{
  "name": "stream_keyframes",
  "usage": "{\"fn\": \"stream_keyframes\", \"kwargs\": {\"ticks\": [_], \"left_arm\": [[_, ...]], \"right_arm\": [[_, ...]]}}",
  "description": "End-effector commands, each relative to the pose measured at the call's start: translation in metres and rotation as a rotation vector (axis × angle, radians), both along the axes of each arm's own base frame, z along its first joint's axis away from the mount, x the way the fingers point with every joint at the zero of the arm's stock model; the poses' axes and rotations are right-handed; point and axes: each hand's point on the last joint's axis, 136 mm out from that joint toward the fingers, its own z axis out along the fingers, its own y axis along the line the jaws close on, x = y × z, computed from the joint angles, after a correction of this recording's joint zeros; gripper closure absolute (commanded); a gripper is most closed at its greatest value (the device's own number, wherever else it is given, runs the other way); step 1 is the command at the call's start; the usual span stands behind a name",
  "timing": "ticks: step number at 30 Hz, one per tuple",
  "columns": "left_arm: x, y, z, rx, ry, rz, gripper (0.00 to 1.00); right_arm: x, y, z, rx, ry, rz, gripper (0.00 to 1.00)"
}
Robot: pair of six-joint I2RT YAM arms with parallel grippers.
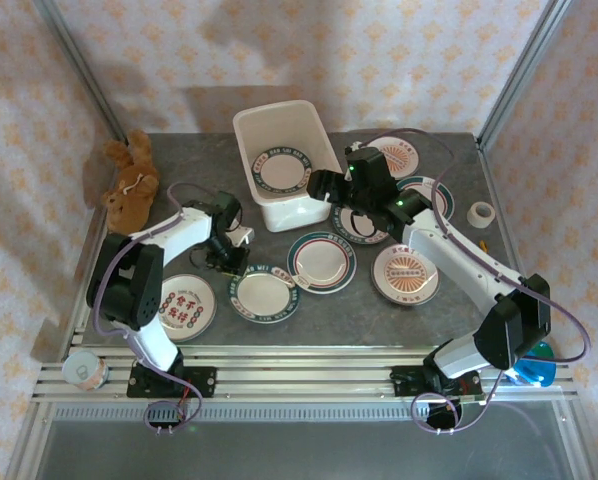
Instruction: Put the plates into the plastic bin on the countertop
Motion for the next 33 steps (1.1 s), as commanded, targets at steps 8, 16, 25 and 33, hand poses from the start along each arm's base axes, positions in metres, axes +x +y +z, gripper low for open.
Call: {"fn": "stream_keyframes", "kwargs": {"ticks": [8,16,25,33], "left_arm": [[-0.009,0.022,0.028,0.095,-0.056,0.05,0.95],[-0.002,0.027,0.065,0.085,-0.169,0.118,0.99],[0.002,0.045,0.105,0.1,-0.312,0.243,1.0],[0.005,0.071,0.133,0.069,-0.418,0.427,1.0]], "right_arm": [[0.008,0.0,0.001,0.012,-0.021,-0.015,0.16],[0.008,0.004,0.002,0.016,-0.025,0.008,0.16],[0.015,0.016,0.005,0.047,-0.012,0.058,0.16],[0.021,0.029,0.007,0.083,0.003,0.108,0.16]]}}
